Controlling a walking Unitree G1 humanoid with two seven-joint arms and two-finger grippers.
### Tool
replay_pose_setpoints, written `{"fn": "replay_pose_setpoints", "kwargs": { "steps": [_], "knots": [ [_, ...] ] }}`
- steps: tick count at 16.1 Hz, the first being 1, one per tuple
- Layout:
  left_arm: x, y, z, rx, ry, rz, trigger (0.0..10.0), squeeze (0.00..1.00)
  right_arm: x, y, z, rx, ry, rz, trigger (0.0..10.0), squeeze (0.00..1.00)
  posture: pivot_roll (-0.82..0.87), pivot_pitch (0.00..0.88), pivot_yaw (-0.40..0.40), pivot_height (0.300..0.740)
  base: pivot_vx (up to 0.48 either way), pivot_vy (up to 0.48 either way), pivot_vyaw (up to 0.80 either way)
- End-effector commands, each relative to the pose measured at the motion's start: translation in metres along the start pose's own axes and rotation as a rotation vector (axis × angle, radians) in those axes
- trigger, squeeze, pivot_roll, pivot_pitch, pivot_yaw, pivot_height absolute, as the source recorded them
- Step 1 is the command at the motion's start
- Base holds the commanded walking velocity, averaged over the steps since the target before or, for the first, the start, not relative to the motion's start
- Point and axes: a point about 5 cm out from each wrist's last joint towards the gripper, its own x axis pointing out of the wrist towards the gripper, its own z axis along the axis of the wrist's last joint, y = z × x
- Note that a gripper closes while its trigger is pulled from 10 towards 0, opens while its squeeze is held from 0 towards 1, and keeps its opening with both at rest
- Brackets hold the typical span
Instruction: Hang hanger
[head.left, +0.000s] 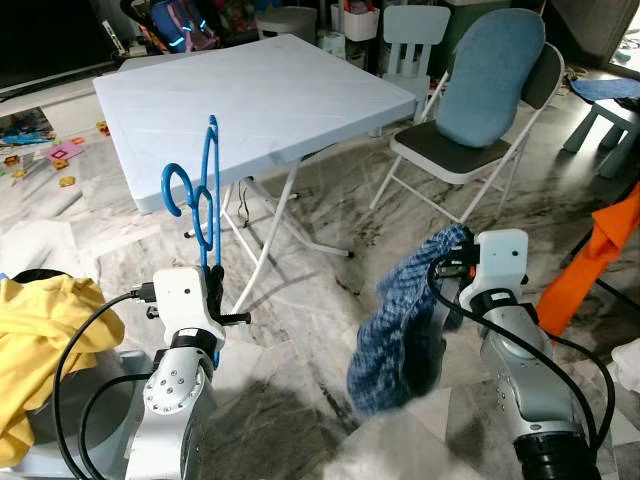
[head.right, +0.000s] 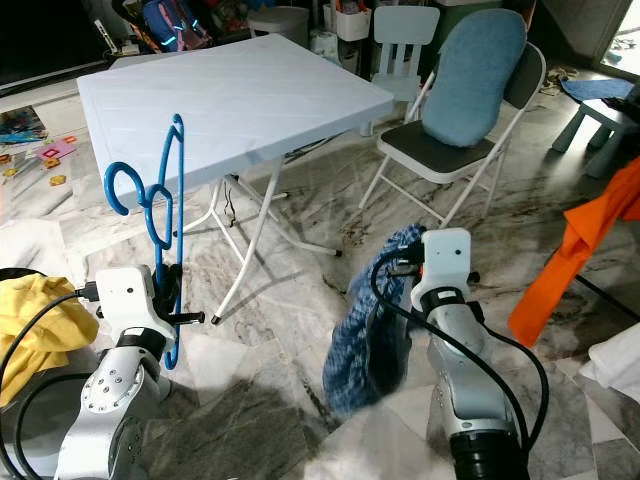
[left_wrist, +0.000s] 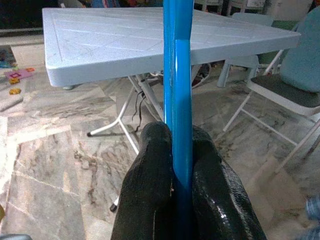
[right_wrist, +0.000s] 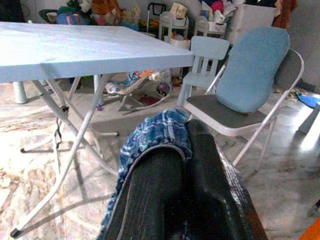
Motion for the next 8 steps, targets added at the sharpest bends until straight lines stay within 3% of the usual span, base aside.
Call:
{"fn": "replay_pose_setpoints", "kwargs": {
  "steps": [1,8],
  "knots": [
    [0.003,0.001,0.001,-0.009,0.000,0.006,10.0,0.00,0.002,0.002,0.011,0.001,-0.032,0.011,10.0,0.00,-0.11,0.000,0.069,0.740,0.319,0.000,0.00],
    [0.005,0.001,0.003,-0.060,0.001,0.013,10.0,0.00,0.011,0.006,0.029,0.006,-0.067,0.030,10.0,0.00,-0.11,0.005,0.067,0.740,0.358,0.000,0.00]
  ]
}}
